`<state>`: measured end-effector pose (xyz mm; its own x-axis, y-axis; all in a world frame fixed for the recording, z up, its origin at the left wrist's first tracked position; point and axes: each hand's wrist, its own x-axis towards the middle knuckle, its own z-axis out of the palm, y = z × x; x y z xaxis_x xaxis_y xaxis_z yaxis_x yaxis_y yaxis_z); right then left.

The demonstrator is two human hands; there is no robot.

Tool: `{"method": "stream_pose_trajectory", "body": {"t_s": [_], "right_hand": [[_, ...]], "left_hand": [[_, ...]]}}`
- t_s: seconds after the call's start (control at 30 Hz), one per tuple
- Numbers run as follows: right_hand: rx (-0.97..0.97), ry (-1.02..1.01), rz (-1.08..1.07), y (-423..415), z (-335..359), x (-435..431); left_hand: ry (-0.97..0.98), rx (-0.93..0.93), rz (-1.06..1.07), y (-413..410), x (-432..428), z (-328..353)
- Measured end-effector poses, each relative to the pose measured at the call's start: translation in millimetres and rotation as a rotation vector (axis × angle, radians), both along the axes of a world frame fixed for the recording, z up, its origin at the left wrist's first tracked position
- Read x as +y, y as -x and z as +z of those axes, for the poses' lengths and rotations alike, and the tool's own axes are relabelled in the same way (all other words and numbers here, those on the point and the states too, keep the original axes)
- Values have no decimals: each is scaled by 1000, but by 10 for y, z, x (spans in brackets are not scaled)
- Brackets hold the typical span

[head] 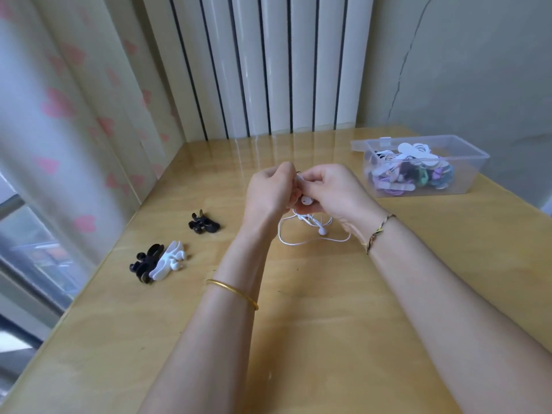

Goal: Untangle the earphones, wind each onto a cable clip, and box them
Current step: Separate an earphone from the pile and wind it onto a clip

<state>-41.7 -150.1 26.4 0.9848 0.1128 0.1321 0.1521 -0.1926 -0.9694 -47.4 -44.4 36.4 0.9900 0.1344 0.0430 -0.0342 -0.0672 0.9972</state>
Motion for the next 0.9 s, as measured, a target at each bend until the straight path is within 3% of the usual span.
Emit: {"method": "stream_pose_trajectory", "body": {"t_s": [0.17, 0.53, 0.9], "right_hand": [[-92, 136, -71, -2, -1, 264], [-178, 165, -30, -133, -73, 541], [-238, 185, -122, -196, -194, 627]], "left_hand": [[6, -39, 92, -24, 159, -31], [159, 88, 60, -37, 495, -33], [41, 13, 210, -306, 462, -245]]}}
